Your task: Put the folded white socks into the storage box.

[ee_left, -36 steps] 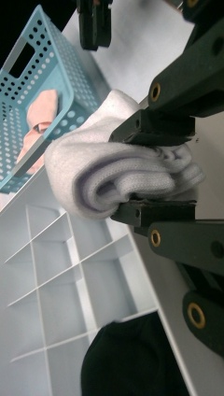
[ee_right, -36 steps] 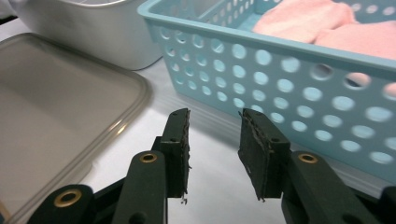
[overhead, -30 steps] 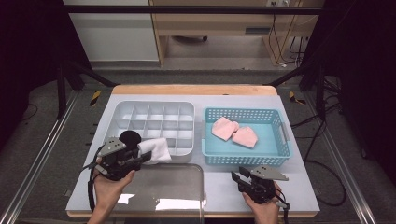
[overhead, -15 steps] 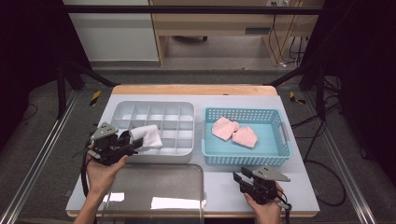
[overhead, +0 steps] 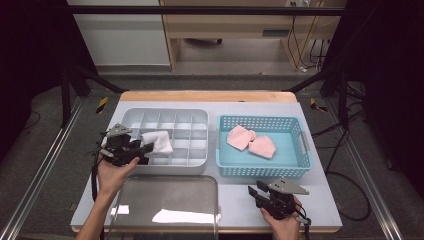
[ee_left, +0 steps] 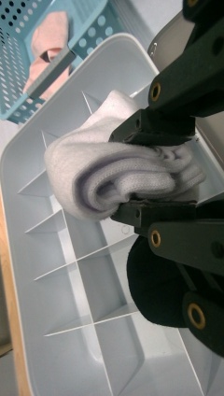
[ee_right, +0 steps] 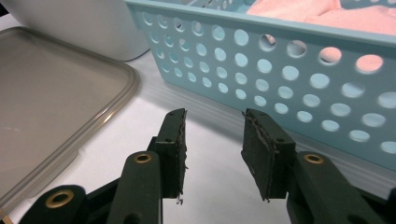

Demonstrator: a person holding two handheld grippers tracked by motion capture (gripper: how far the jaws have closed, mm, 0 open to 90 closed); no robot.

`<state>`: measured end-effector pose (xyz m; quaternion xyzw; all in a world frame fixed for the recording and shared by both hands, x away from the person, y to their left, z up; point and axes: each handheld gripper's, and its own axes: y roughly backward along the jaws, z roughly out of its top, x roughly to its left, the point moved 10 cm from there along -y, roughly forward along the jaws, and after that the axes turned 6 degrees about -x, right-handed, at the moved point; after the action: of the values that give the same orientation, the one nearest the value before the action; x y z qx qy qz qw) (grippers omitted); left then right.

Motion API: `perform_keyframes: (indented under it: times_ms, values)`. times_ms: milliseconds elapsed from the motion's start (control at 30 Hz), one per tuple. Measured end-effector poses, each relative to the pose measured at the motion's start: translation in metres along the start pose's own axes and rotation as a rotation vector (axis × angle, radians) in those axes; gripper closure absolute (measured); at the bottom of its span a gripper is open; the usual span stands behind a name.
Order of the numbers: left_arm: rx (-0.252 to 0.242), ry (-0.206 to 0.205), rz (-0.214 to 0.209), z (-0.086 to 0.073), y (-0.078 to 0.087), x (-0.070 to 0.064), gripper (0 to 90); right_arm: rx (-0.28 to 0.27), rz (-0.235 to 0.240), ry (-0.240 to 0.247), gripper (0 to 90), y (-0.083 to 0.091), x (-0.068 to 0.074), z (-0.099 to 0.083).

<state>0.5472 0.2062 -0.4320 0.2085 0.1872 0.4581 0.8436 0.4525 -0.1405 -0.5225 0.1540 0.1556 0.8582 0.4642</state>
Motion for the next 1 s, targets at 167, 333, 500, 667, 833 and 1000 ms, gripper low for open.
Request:
perform_keyframes:
  times_ms: [167,333,500,667,833,1000]
  values:
    - [0.044,0.0,0.014,-0.007,-0.007,0.01,65.4,0.005,0.003,-0.004,59.9,-0.001,0.0,-0.001]
    - [0.092,-0.028,0.039,-0.014,-0.008,0.02,65.4,0.013,0.007,-0.001,60.1,-0.003,0.001,-0.003]
    - [0.134,-0.08,0.046,-0.02,-0.011,0.02,65.5,0.019,0.01,-0.001,60.2,-0.005,0.002,-0.004]
    - [0.181,-0.166,0.054,-0.024,-0.015,0.013,65.6,0.02,0.009,-0.007,60.3,-0.005,0.001,-0.005]
    - [0.235,-0.191,0.021,-0.031,-0.021,0.003,65.9,0.018,0.01,-0.009,60.4,-0.004,0.0,-0.005]
    - [0.256,-0.17,0.009,-0.034,-0.025,-0.001,65.9,0.023,0.016,-0.011,60.4,-0.005,0.001,-0.006]
